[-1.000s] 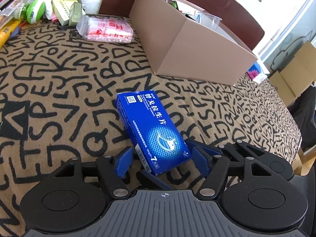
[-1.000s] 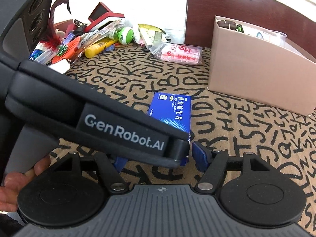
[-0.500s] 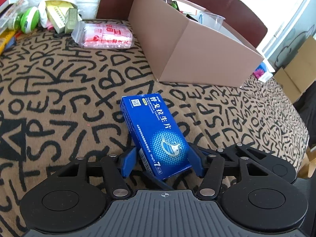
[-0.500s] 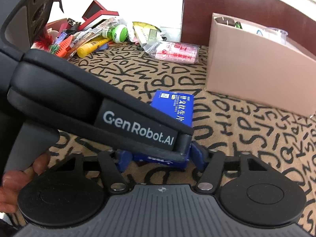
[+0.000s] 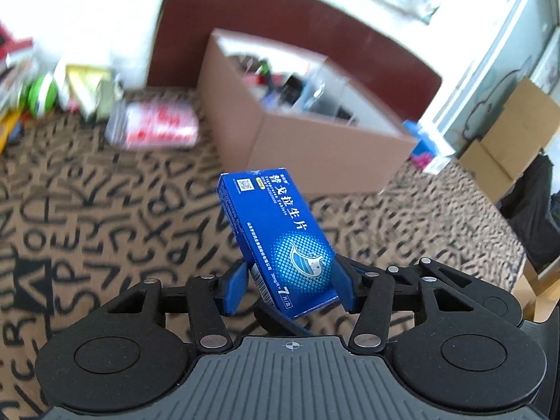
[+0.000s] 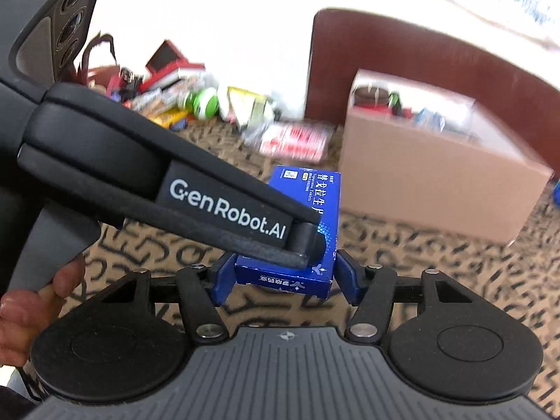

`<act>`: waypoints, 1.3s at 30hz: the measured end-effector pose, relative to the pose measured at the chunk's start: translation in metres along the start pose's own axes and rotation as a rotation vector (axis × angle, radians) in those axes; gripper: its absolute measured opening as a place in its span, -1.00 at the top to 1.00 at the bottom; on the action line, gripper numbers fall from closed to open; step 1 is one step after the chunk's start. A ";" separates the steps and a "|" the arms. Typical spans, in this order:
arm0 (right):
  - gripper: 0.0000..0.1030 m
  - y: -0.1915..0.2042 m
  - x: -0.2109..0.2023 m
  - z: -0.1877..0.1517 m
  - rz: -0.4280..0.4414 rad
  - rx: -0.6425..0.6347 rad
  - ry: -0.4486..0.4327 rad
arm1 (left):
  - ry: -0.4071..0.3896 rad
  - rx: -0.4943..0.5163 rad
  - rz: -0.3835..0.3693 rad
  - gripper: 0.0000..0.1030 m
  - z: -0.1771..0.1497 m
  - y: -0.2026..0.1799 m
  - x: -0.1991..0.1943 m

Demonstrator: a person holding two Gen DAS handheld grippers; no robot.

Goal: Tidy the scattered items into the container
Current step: 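Carry the blue medicine box over the cardboard box and open the left gripper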

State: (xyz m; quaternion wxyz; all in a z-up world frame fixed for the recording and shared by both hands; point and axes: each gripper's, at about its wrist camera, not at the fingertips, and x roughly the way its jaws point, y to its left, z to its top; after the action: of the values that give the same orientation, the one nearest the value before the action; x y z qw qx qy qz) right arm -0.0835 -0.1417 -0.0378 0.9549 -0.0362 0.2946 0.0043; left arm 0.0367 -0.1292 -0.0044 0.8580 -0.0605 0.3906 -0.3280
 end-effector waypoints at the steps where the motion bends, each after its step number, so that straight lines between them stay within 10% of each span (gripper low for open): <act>1: -0.26 -0.002 -0.005 0.004 -0.011 -0.007 -0.018 | -0.012 0.009 -0.009 -0.22 0.006 -0.005 -0.002; 19: -0.25 -0.106 -0.017 0.069 -0.288 -0.022 -0.215 | -0.082 0.126 -0.193 -0.26 0.130 -0.090 0.075; 33: -0.25 -0.203 0.046 0.092 -0.274 0.042 -0.160 | -0.029 0.077 -0.202 -0.28 0.179 -0.098 0.174; 37: -0.33 -0.214 0.064 0.093 -0.235 0.033 -0.130 | -0.001 0.037 -0.195 -0.73 0.182 -0.089 0.185; 39: -0.71 -0.212 0.071 0.093 -0.227 0.015 -0.115 | 0.013 0.004 -0.214 -1.00 0.181 -0.083 0.180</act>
State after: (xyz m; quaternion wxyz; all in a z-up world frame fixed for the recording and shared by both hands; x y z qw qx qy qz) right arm 0.0337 -0.3476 0.0131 0.9649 -0.0619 0.2333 -0.1037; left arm 0.2089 -0.3307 0.0369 0.8156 -0.0983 0.3867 -0.4190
